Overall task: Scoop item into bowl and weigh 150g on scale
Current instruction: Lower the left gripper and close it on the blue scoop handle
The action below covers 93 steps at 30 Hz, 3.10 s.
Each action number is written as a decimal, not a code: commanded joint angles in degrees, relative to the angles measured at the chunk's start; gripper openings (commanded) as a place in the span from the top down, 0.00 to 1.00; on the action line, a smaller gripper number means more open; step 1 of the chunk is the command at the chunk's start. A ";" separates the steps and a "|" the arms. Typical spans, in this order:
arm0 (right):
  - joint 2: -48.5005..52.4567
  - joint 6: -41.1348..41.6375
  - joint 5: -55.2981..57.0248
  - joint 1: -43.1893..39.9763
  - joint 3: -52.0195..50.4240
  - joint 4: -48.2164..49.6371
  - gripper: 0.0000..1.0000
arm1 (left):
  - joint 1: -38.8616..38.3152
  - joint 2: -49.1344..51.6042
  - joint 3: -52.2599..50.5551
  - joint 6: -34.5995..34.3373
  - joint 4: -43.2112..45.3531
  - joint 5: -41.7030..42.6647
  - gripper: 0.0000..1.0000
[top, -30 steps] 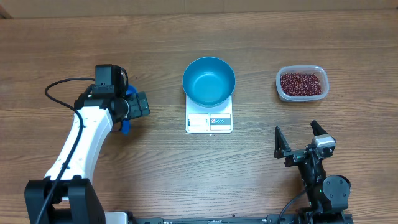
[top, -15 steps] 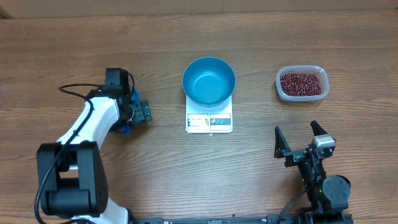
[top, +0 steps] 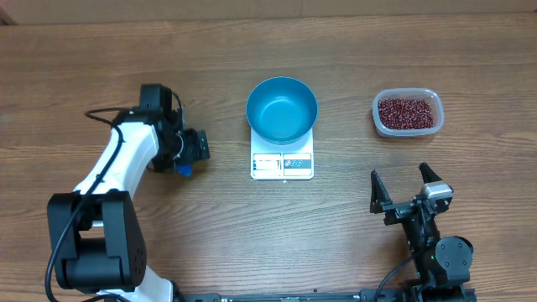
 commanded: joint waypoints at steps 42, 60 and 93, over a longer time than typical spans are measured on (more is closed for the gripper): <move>-0.57 0.22 0.31 -0.15 -0.61 0.22 0.00 | -0.28 0.31 2.32 -12.61 -0.61 -7.34 0.44; -0.57 0.22 0.31 -0.15 -0.61 0.22 0.00 | -1.07 3.82 1.66 -14.14 0.22 -10.32 0.45; -0.57 0.22 0.31 -0.15 -0.61 0.22 0.00 | -1.38 4.15 1.66 -16.68 2.60 -13.11 0.64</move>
